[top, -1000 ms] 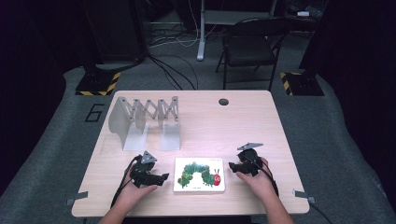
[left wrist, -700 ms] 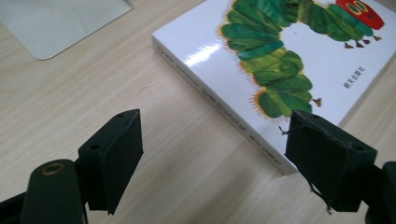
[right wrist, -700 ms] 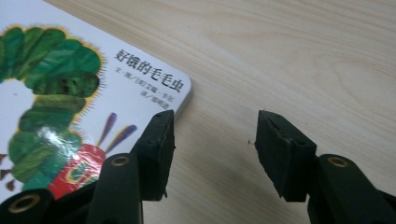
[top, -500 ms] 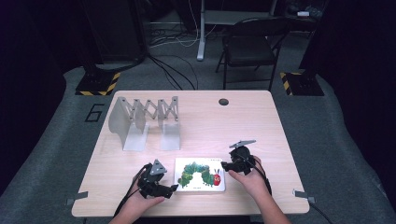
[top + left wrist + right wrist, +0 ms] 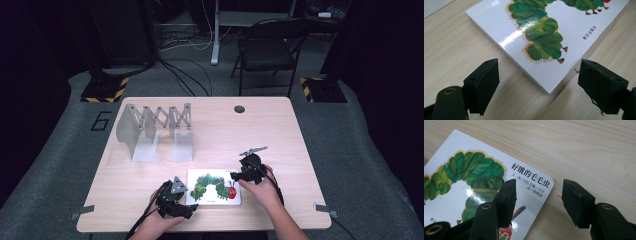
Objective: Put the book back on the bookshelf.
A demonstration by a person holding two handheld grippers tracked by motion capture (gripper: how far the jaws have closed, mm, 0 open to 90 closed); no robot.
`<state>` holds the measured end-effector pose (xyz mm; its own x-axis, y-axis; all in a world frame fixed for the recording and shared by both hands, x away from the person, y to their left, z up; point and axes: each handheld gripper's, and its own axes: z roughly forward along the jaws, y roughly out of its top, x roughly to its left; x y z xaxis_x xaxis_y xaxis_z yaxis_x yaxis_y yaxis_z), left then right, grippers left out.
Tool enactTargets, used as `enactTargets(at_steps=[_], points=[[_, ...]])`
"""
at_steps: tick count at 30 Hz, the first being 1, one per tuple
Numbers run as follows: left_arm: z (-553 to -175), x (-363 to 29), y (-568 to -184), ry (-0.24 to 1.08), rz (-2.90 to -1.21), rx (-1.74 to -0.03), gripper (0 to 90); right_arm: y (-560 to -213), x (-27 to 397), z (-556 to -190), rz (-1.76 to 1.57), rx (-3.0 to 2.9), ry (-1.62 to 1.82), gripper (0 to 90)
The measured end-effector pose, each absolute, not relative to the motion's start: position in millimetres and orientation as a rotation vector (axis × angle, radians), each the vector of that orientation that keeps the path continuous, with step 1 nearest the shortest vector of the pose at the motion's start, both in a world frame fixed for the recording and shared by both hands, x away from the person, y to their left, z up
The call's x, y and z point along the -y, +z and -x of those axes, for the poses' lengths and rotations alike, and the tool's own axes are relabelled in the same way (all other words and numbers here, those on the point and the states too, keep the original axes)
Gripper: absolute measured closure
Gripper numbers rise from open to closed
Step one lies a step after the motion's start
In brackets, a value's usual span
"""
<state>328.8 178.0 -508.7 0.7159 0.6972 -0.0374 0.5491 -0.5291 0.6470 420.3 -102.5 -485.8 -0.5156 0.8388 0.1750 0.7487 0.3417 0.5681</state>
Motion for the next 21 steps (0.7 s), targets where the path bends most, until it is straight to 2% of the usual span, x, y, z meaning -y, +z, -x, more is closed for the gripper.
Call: enactTargets(at_steps=[9,21], points=[[-329,-179,-514,0.277,-2.28,-0.949,18.0,-499,93,-430,-1.474,-2.492,0.92,42.5],[-326,-177,-513,0.253,-2.308,-0.926,19.1,-497,86,-426,-1.461,-2.509,0.883,42.3]])
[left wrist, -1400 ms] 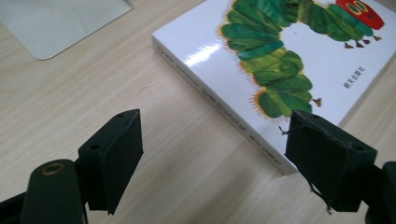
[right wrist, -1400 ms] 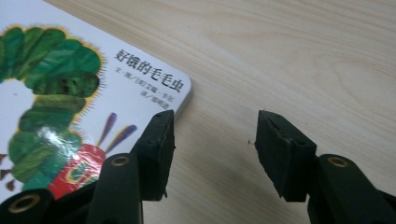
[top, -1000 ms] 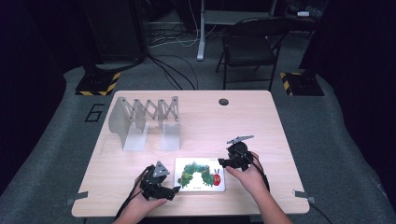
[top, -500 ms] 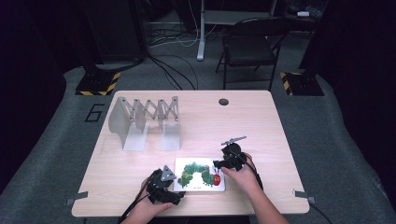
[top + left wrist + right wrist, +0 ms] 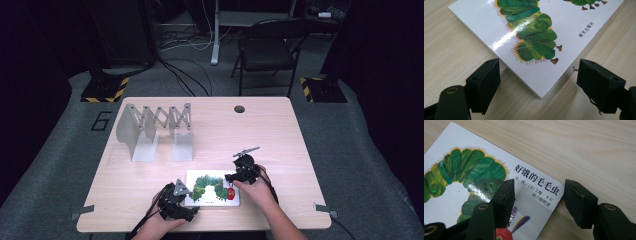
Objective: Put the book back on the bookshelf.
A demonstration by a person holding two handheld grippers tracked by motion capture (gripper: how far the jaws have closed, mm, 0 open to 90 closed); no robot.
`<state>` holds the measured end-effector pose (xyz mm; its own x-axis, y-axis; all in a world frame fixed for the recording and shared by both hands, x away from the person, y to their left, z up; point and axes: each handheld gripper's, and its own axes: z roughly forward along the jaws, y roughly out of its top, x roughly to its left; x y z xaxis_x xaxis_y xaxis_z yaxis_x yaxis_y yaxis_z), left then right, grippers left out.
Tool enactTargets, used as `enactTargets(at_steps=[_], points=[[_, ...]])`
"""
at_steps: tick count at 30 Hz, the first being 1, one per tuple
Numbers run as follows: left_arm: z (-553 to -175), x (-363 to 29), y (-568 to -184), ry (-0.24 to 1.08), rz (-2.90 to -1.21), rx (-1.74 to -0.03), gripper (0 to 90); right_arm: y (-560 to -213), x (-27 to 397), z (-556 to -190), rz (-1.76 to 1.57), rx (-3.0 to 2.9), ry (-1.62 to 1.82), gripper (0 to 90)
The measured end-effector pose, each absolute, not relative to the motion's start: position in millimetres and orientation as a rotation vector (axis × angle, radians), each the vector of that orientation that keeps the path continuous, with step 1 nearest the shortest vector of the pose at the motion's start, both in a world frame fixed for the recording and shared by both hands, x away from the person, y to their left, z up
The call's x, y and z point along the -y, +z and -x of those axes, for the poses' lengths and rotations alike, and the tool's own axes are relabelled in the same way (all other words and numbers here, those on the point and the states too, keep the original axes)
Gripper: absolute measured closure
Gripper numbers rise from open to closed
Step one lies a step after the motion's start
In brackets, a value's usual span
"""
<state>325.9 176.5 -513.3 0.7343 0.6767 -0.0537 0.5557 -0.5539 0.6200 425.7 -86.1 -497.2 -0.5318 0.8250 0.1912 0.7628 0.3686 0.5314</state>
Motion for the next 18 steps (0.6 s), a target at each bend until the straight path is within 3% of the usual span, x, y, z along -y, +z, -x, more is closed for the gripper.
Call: enactTargets(at_steps=[18], points=[[-316.7,-169.9,-515.3,0.291,-2.306,-0.958,14.8,-488.3,82.7,-422.4,-1.463,-2.496,0.887,43.8]])
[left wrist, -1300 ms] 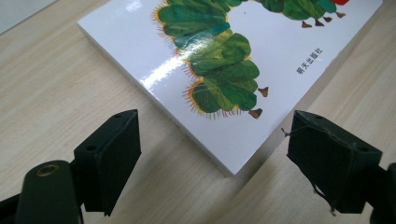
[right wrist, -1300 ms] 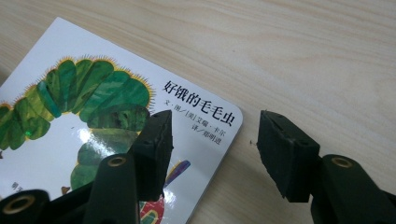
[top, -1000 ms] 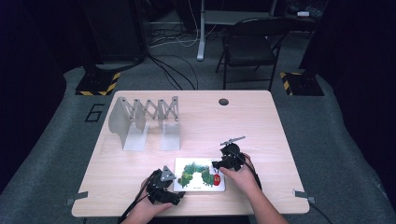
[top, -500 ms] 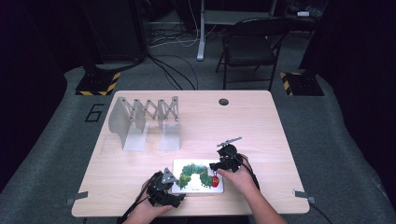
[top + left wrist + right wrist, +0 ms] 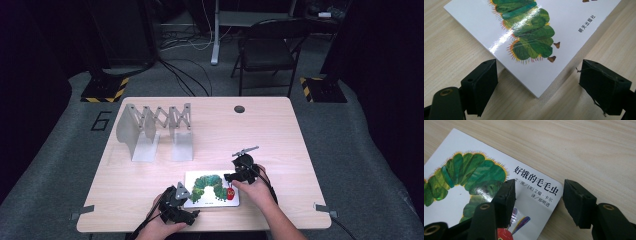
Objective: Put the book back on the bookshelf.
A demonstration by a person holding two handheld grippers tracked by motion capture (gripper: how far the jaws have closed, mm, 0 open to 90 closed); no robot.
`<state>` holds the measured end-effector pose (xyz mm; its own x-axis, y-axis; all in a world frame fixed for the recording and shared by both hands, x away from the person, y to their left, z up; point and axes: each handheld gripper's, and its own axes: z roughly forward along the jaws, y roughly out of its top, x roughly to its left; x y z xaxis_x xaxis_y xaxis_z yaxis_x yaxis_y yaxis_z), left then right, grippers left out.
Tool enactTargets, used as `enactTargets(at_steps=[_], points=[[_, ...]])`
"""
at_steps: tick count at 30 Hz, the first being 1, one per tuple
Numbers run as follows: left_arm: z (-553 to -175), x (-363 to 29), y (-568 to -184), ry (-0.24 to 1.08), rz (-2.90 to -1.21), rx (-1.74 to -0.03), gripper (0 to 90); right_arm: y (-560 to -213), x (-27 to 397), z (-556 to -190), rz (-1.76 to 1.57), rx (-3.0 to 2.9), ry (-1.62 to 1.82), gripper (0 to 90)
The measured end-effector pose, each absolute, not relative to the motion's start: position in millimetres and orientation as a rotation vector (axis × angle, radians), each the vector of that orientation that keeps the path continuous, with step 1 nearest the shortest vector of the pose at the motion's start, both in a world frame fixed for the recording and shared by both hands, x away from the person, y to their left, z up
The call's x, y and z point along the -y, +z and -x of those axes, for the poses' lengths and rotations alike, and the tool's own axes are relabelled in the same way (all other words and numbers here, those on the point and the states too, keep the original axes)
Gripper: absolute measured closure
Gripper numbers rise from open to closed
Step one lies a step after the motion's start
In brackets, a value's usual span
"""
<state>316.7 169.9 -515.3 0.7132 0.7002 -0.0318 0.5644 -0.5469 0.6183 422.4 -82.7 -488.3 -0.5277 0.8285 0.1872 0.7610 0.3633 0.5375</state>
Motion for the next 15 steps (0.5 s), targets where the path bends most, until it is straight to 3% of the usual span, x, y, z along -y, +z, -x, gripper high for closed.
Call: enactTargets(at_steps=[15], points=[[-317,-170,-516,0.294,-2.284,-0.976,14.3,-495,86,-426,-1.481,-2.512,0.881,45.2]])
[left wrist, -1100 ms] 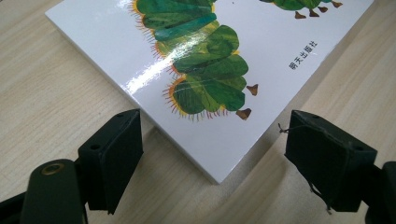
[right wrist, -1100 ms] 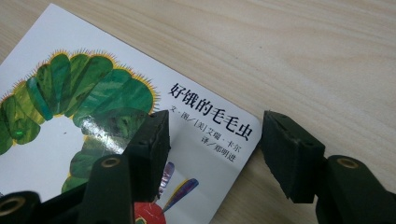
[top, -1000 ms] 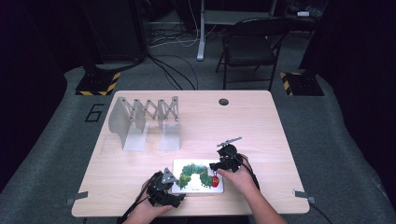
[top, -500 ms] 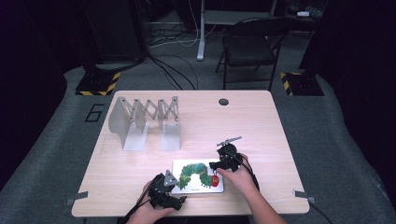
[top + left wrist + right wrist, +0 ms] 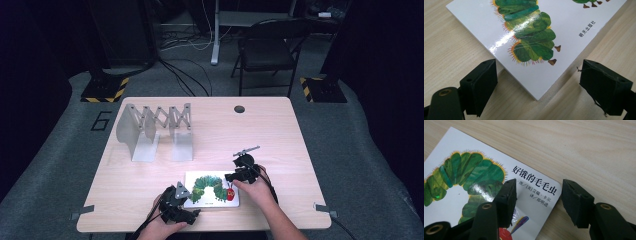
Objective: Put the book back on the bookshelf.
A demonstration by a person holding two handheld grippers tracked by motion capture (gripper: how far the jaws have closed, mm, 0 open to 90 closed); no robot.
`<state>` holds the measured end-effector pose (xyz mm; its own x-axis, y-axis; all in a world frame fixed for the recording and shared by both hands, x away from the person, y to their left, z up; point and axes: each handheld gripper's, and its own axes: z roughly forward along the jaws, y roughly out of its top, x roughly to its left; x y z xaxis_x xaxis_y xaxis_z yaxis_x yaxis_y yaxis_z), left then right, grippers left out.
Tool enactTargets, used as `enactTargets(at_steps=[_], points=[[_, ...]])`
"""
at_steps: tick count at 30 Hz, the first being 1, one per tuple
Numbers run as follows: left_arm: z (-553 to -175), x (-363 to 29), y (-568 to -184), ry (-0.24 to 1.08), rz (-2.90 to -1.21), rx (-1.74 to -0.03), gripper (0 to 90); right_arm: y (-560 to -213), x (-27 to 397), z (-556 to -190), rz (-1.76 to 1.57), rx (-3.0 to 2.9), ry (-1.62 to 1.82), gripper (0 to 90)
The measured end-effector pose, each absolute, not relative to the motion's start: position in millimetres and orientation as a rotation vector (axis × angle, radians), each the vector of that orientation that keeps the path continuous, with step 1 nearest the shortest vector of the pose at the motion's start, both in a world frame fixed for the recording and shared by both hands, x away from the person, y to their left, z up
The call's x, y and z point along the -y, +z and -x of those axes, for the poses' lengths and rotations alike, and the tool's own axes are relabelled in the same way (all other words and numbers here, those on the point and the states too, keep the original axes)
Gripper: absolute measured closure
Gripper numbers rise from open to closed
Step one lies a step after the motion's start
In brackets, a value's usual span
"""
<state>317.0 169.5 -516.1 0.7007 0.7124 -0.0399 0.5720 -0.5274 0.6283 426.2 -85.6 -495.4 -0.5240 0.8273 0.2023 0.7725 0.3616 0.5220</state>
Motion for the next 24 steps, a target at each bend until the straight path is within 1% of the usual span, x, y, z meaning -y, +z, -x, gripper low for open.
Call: enactTargets(at_steps=[1,11,14,24], points=[[-317,-170,-516,0.293,-2.285,-0.974,14.4,-497,85,-426,-1.489,-2.511,0.881,43.9],[-316,-168,-517,0.298,-2.285,-0.974,12.5,-494,85,-426,-1.502,-2.505,0.89,44.2],[-316,-168,-517,0.306,-2.282,-0.974,10.9,-488,86,-424,-1.497,-2.5,0.9,45.1],[-317,-169,-517,0.289,-2.242,-1.018,10.7,-481,91,-422,-1.486,-2.493,0.957,47.0]])
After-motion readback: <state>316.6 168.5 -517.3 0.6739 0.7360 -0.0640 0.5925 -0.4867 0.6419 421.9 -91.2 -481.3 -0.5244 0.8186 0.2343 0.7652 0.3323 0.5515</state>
